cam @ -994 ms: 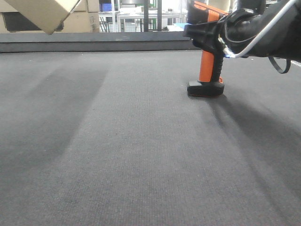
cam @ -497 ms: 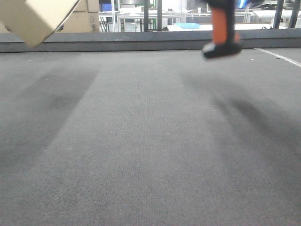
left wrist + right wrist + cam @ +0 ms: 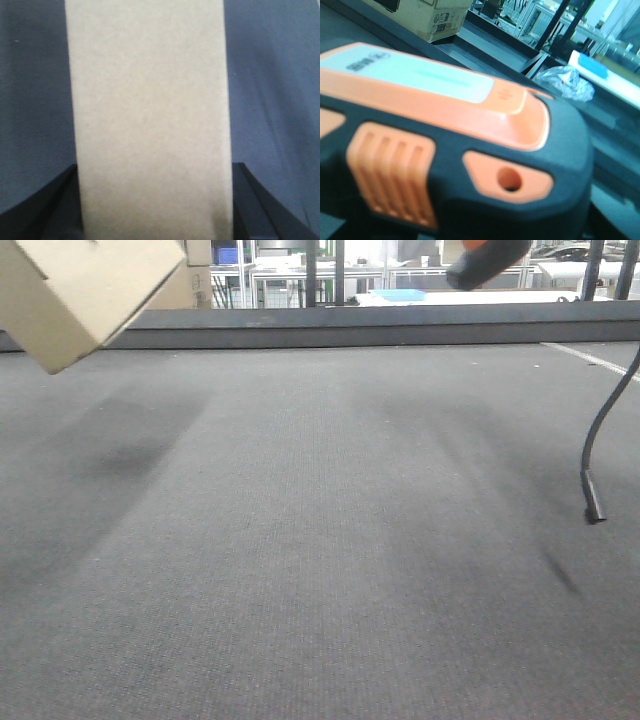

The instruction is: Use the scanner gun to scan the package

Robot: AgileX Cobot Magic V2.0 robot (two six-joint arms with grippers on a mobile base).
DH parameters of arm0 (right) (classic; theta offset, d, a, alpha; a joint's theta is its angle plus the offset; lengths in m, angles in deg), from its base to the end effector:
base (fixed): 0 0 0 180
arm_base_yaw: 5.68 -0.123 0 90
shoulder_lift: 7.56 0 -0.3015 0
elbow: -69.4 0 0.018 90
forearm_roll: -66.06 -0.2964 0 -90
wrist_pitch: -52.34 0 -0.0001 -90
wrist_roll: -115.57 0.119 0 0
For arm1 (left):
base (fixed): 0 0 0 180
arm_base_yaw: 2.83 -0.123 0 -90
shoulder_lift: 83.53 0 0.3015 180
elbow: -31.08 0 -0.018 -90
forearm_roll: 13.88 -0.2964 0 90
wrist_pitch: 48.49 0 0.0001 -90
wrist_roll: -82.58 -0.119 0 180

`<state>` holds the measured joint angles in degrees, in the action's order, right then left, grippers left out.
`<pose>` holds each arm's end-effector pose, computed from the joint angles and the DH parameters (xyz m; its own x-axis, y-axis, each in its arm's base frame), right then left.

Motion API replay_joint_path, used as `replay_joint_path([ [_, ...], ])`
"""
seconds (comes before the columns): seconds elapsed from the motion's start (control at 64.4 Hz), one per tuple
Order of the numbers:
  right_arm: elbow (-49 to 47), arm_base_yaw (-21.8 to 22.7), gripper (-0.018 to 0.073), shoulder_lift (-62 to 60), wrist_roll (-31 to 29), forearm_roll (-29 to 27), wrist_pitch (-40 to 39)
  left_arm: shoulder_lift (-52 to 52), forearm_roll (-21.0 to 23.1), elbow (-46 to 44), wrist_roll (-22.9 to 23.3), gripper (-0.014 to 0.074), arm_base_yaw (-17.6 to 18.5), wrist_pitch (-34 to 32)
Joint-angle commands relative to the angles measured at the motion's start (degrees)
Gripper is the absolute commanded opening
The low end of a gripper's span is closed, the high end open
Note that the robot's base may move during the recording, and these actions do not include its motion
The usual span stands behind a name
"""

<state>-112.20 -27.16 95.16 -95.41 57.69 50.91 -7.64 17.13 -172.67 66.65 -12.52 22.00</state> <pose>0.4449 0.1746 0.3574 -0.0053 -0.4153 -0.9097 -0.3953 0.8365 -0.3796 0.4217 0.0134 0.3946 -0.8238 -0.0699 -0.5625 0.1735 0.9136 -0.3676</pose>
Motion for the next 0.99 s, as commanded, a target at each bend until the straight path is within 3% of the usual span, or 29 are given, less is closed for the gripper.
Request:
replay_joint_path([
  [0.0,-1.22,-0.34,-0.0154,-1.28,-0.60,2.93,-2.31,0.70,0.62,-0.43,1.87,-0.0111,0.28,-0.53],
  [0.466,-1.22,-1.41,-0.0154,-1.40,-0.60,1.15,-2.98,0.70,0.62,-0.43,2.55,-0.0111,0.28,-0.53],
  [0.979,-0.96,-0.13,-0.0154,-3.09,-0.49,-27.85,-8.23,0.70,0.62,-0.43,2.54,-0.0111,0.28,-0.53],
])
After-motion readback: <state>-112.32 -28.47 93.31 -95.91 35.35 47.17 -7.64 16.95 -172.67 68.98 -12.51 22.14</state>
